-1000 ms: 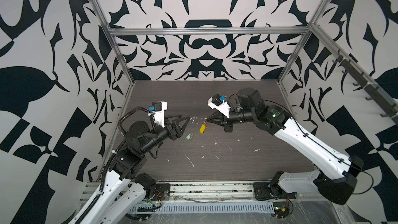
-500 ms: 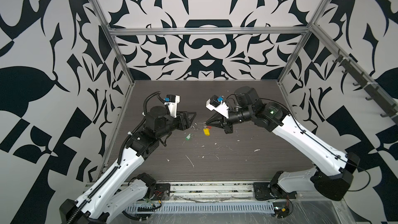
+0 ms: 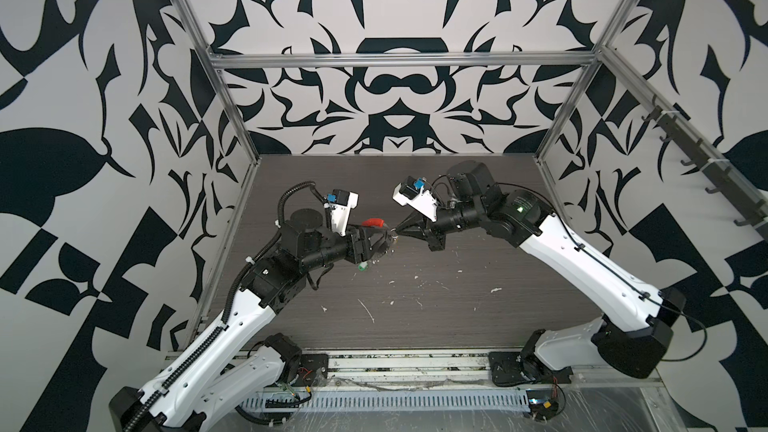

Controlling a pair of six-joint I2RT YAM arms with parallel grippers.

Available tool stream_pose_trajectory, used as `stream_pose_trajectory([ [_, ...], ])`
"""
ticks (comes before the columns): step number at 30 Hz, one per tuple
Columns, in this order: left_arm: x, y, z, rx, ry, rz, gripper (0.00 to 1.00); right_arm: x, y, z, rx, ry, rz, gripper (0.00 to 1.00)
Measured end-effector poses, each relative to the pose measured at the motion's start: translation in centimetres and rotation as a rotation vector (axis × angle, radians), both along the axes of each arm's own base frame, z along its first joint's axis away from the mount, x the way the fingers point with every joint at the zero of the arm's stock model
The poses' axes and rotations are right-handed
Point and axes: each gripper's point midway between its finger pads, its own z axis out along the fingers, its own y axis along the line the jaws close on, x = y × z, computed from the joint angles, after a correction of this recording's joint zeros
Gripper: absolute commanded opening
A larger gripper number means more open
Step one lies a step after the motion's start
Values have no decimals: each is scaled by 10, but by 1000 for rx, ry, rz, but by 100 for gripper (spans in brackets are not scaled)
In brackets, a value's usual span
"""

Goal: Remove the keys from the keyring

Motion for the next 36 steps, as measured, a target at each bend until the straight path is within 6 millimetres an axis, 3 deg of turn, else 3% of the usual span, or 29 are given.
stream_pose_trajectory([
  [6, -6, 7, 3, 8, -13, 14, 66, 0, 1, 5, 8, -3, -1, 0],
  [12, -11, 12, 14, -16, -51, 18, 56, 0, 5, 10, 64, -9, 5, 0],
  [19, -24, 13, 36, -74, -131, -19, 57, -5, 7, 17, 153, -24, 13, 0],
  [24, -18, 9, 28, -59, -112, -18, 60, -8, 13, 24, 205, -9, 40, 0],
  [28, -22, 19, 37, -61, -166, 15, 50, -15, 13, 27, 222, 11, 80, 0],
  [30, -25, 23, 42, -63, -193, 23, 50, -18, 14, 28, 228, 19, 98, 0],
  [32, -27, 26, 45, -64, -212, 25, 52, -21, 14, 28, 232, 25, 111, 0],
  [36, -26, 31, 43, -41, -218, 47, 69, -21, 14, 29, 233, 29, 113, 0],
])
